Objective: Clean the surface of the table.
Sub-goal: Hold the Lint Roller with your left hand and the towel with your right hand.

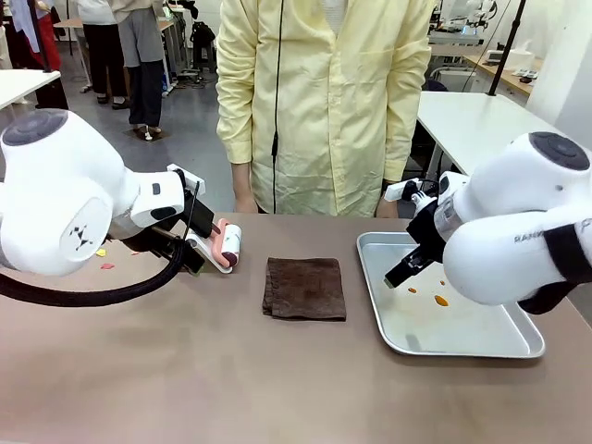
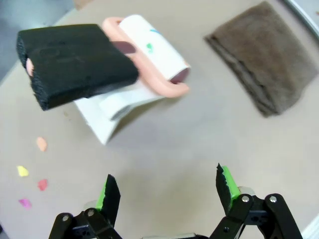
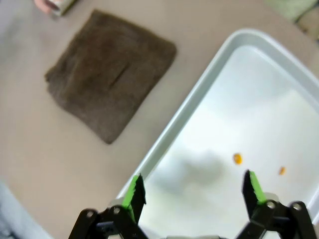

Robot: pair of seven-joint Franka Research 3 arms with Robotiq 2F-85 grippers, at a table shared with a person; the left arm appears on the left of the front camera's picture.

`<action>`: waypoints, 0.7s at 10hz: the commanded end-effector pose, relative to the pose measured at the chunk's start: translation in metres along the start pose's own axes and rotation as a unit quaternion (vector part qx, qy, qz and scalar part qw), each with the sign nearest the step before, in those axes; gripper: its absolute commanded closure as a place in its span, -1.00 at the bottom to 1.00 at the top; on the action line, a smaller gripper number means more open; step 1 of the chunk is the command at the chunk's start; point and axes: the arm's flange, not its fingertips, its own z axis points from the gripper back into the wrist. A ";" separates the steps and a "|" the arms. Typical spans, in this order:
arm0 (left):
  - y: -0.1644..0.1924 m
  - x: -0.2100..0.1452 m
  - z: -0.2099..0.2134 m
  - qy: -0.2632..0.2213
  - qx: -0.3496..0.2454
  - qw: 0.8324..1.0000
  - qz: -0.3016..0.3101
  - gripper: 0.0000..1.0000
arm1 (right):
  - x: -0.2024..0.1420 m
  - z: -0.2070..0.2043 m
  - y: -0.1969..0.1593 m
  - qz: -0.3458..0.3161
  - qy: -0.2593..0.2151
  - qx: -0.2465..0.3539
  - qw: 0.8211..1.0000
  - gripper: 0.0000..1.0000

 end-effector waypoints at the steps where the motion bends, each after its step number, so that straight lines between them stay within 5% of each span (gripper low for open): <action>1: 0.011 -0.026 0.047 0.031 -0.065 0.996 0.052 -1.00 | -0.029 0.047 -0.015 -0.091 0.036 0.007 0.995 -1.00; 3: 0.019 -0.044 0.089 0.047 -0.103 0.987 0.115 -1.00 | -0.058 0.090 -0.037 -0.210 0.010 0.066 0.975 -1.00; 7: 0.102 -0.108 0.150 -0.056 -0.257 0.945 0.196 -1.00 | -0.141 0.155 -0.107 -0.330 -0.111 0.248 0.904 -1.00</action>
